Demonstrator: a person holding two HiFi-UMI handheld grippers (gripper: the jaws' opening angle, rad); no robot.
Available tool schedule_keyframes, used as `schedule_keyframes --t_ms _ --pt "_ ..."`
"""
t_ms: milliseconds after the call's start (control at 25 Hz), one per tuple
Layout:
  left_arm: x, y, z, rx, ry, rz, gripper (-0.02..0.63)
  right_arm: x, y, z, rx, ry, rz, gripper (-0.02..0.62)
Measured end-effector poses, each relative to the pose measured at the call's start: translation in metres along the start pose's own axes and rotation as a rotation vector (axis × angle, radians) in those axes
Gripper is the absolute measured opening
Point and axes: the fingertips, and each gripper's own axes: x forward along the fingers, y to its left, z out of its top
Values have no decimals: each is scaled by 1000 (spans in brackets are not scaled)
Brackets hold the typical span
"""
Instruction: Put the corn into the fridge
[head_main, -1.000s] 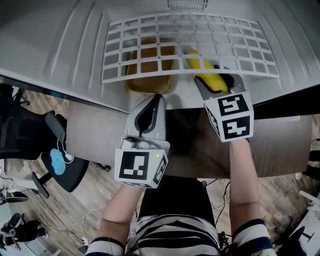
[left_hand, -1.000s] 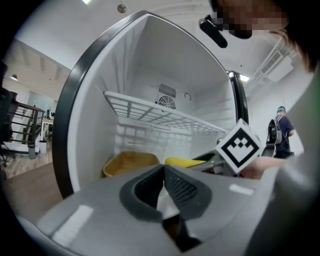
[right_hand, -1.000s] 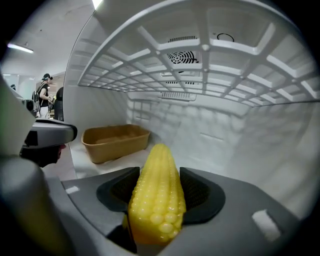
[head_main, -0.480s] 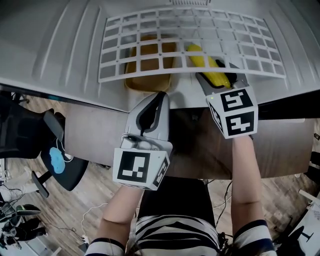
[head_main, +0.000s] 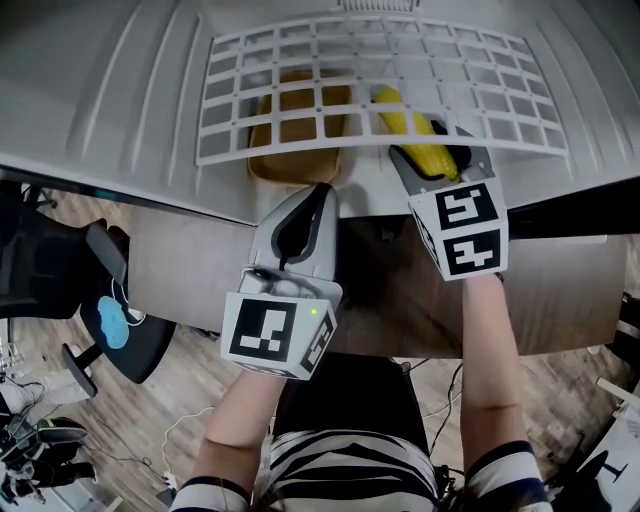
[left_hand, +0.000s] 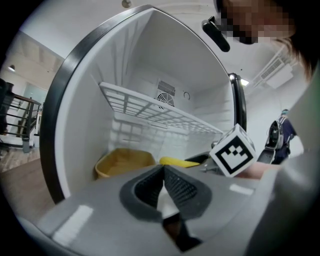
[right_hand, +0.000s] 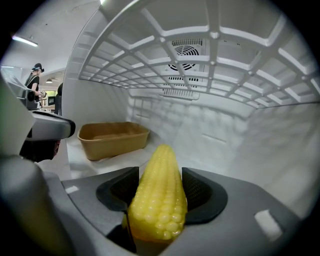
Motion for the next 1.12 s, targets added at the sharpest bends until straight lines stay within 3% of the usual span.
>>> schedule_keyframes --t_ms 720,1120 --pt "-15 3 15 -8 -15 21 0 -64 -3 6 104 -84 -72 259" --pt "-23 5 18 -10 2 53 0 -95 2 -12 178 -94 -103 178"
